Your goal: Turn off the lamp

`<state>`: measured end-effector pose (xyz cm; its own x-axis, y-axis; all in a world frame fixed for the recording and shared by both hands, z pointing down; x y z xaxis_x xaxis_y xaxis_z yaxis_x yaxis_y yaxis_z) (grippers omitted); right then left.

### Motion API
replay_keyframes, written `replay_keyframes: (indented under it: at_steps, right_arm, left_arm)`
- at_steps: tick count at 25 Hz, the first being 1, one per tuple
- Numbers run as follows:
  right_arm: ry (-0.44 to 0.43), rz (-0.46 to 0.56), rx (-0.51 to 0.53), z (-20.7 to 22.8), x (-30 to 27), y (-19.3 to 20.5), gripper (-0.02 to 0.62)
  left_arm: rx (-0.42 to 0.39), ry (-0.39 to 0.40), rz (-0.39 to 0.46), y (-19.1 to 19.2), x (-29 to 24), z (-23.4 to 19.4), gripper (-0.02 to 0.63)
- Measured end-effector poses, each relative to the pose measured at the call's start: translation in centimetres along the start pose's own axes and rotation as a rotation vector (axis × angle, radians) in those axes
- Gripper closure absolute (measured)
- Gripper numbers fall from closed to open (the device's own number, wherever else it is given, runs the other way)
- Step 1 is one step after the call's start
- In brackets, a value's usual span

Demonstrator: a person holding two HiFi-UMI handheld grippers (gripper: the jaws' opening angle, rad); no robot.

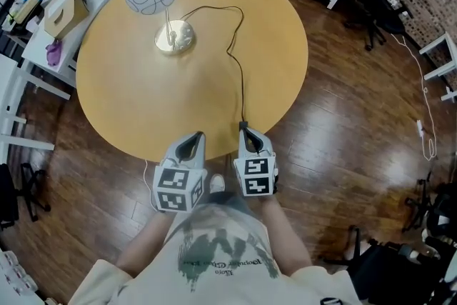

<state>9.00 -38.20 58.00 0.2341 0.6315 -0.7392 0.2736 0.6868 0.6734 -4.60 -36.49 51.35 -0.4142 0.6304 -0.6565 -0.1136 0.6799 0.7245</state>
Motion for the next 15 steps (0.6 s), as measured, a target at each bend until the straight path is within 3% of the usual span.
replay_keyframes:
  at_steps: [12, 15]
  right_arm:
    - [0.055, -0.061, 0.122, 0.1, -2.7, 1.0, 0.595]
    - [0.091, -0.028, 0.148, 0.0, -2.8, 1.3, 0.595]
  left_arm:
    - [0.020, -0.026, -0.018, 0.1, -1.0, -1.4, 0.611]
    - [0.020, -0.026, -0.017, -0.1, -1.3, -1.4, 0.611]
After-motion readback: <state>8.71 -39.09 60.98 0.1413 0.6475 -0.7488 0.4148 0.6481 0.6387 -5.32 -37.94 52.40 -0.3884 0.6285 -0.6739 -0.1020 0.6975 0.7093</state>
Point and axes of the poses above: the fingertips, and each gripper's own axes: x backward along the fingers, z to its right, y out of its underside, the point moved 3 cm from there along x, backward along the fingers, and after that the axes turned 12 degrees about -z, right-handed, at the moved point
